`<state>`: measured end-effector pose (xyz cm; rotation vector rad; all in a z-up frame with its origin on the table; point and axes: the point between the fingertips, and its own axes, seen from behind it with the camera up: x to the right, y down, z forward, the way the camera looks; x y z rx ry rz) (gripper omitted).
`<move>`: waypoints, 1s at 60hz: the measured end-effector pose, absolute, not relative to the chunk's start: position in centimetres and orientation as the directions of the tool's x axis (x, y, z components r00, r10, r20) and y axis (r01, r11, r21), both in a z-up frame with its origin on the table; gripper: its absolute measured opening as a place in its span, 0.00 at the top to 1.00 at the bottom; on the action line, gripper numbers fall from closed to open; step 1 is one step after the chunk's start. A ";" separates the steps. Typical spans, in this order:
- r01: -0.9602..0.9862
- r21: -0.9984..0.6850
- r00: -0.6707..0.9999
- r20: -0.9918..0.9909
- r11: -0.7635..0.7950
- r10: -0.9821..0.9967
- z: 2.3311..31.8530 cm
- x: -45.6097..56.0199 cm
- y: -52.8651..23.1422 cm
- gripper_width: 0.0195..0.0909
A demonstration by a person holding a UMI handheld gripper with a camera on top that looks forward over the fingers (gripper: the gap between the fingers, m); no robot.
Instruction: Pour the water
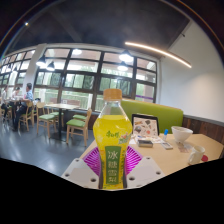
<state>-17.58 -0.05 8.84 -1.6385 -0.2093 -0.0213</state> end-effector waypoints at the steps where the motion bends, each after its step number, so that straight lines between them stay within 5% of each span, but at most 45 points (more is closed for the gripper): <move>1: 0.144 -0.988 0.983 0.135 -0.061 0.124 8.9 -17.6 0.0 0.93; 14: 0.022 -0.994 0.989 0.006 -0.109 0.148 8.5 -15.3 1.9 0.94; 24: -0.422 -0.898 0.882 -0.439 -0.126 0.174 12.9 -9.9 4.3 0.94; 30: -0.735 -0.671 0.657 -0.740 -0.096 0.144 16.3 -5.2 4.3 0.94; 38: -0.974 -0.217 0.207 -0.969 -0.063 0.137 16.8 3.5 5.0 0.94; 49: -0.939 0.331 -0.342 -0.924 -0.088 0.171 16.1 8.1 6.7 0.94; 60: -0.852 0.521 -0.520 -0.838 -0.041 0.165 15.5 10.4 7.5 0.93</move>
